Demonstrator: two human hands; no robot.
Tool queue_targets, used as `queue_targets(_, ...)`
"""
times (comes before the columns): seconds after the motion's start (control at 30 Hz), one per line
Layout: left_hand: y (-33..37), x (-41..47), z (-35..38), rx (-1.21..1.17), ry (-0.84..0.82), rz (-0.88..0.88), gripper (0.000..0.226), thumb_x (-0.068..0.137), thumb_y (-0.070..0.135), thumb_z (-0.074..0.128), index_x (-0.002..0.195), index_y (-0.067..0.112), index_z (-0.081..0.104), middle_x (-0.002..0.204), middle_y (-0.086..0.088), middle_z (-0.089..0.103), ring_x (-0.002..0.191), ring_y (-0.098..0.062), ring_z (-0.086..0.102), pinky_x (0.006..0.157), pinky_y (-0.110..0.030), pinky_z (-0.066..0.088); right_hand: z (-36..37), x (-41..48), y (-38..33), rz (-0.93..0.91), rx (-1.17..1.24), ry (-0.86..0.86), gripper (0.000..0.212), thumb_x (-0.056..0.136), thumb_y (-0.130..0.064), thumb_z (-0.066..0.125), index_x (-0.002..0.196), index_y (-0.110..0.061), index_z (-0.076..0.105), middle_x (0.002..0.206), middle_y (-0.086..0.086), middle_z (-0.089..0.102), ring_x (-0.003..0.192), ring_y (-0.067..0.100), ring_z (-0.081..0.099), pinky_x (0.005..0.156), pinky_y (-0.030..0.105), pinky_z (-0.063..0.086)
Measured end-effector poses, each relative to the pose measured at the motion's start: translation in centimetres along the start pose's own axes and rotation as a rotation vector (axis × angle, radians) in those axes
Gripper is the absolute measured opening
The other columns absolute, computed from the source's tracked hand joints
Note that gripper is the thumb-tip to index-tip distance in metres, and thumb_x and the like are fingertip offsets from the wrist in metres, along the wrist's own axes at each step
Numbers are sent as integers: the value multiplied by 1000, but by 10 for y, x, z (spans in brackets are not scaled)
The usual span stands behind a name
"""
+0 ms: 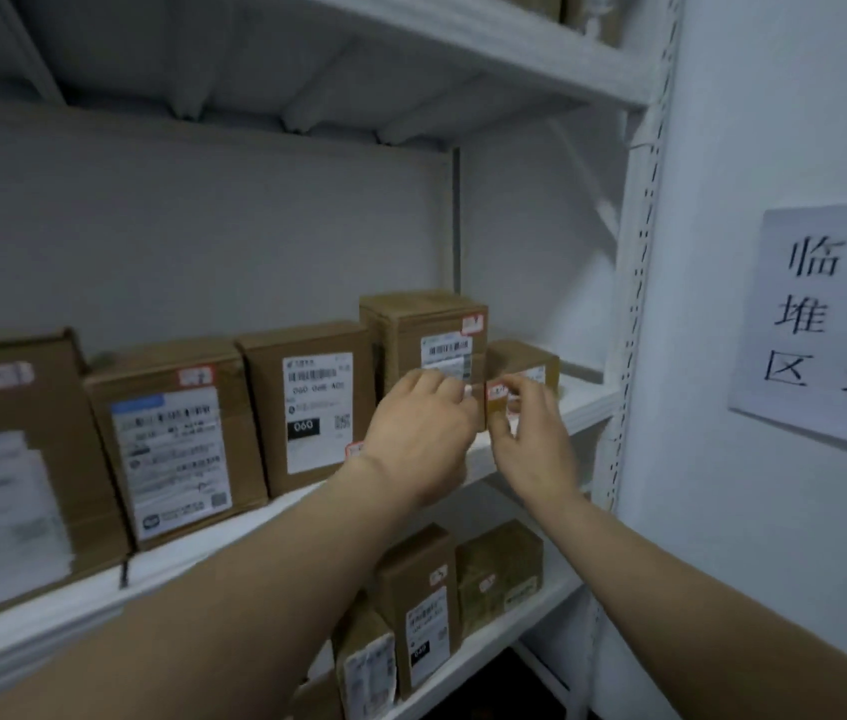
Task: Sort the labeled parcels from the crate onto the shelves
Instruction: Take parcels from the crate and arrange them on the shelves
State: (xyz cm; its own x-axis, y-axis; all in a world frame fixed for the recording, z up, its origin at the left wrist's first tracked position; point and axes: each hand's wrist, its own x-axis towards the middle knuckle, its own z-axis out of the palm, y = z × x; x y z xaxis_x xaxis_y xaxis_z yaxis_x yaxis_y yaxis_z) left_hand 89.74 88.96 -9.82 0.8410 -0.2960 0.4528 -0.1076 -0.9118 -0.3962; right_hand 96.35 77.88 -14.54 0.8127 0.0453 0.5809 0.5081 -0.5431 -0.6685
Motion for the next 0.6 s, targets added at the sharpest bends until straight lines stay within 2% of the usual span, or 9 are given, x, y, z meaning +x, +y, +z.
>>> queue_targets(0.17,-45,-55,-76,-50,-156,-153,37,91,21,48,127,18,51,131,-5,52,127,-25,42,113,-38,22,-32,-21,-104,-57,-60,-170,50,89,-15,57,135,-24,41,141,1,37,122,18,46,89,29,40)
queue_targets(0.3,-76,-117,-126,-84,-264,-345,40,90,19,46,129,13,49,134,-10,50,129,-29,40,116,-40,19,-42,-45,-180,-123,-15,-288,49,86,-12,60,132,-23,47,138,1,42,122,21,47,89,28,39)
queue_targets(0.4,-101,-178,-152,-88,-308,-520,45,89,19,48,133,12,44,135,-11,49,128,-29,40,116,-39,19,-30,-70,-233,-265,71,-381,45,83,-7,61,126,-19,53,131,3,49,117,22,52,92,34,43)
queue_targets(0.53,-126,-267,-183,-50,-329,-775,48,87,17,49,134,9,43,135,-13,48,126,-32,41,112,-38,22,-4,-112,-301,-418,181,-550,38,86,-6,60,122,-19,57,130,3,50,114,23,52,85,31,43)
queue_targets(0.6,-136,-310,-197,-41,-351,-863,50,87,16,49,136,9,42,135,-13,47,127,-31,40,111,-38,24,8,-137,-328,-499,221,-630,35,87,-7,60,120,-19,58,128,2,51,114,23,52,84,35,46)
